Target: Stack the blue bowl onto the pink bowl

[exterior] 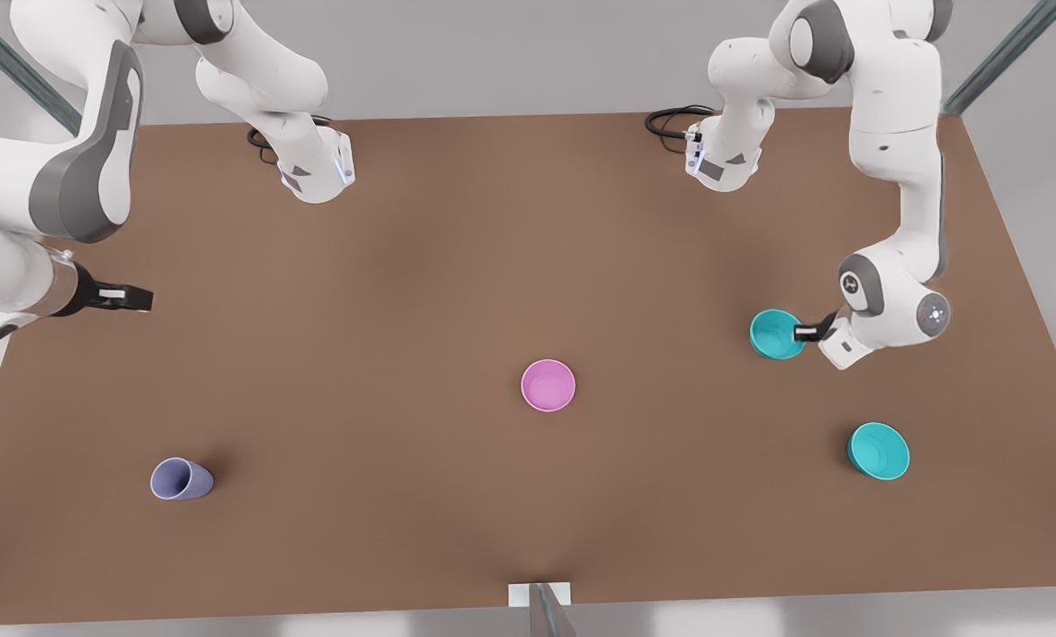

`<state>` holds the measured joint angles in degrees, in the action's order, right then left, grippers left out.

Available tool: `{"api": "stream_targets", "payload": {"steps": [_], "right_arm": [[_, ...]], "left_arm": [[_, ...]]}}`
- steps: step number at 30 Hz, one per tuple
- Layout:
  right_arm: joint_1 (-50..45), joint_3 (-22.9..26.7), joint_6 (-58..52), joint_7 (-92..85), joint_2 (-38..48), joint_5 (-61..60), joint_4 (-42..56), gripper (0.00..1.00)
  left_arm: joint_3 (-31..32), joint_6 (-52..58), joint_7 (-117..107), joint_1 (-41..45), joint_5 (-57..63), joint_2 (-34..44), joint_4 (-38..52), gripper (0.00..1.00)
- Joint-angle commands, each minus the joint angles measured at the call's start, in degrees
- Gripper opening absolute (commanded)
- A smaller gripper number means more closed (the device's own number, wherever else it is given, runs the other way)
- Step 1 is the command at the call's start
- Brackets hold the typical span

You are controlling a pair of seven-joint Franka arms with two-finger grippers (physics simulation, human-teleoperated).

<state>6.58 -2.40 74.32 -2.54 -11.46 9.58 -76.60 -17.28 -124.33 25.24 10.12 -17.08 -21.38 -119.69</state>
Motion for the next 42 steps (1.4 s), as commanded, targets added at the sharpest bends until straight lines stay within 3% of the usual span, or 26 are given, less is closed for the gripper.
{"api": "stream_targets", "payload": {"steps": [1,3,6,9,12,40,41,42], "right_arm": [[-0.08,0.02,-0.06,-11.08,0.04,0.00,0.14,1.00],[-0.25,0.02,-0.06,-11.08,0.04,0.17,0.14,1.00],[-0.25,0.02,-0.06,-11.00,-0.05,0.09,0.14,1.00],[-0.25,-0.07,-0.06,-10.99,-0.05,0.09,0.14,1.00],[-0.25,0.02,-0.06,-10.99,-0.05,0.00,0.14,1.00],[-0.25,-0.06,-0.06,-10.99,-0.05,0.09,0.14,1.00],[-0.25,0.02,-0.06,-10.99,-0.05,0.09,0.14,1.00],[-0.25,0.02,-0.06,-10.99,-0.05,0.09,0.14,1.00]], "left_arm": [[4.35,4.89,-15.83,2.10,-0.59,-0.07,2.79,0.21],[11.21,6.29,-30.06,4.38,-0.85,-3.23,11.31,0.21],[12.00,11.48,-54.67,14.84,-0.94,-12.99,30.92,0.21],[16.22,11.48,-66.10,15.72,-1.64,-17.20,38.65,0.21],[16.57,11.48,-71.21,18.18,-1.20,-21.42,44.37,0.21],[16.93,7.96,-71.65,21.78,-1.47,-24.85,44.98,0.21],[16.93,8.31,-70.42,21.70,-1.29,-24.94,44.72,0.53],[16.93,9.02,-69.10,21.78,-1.20,-24.94,44.55,1.00]]}}
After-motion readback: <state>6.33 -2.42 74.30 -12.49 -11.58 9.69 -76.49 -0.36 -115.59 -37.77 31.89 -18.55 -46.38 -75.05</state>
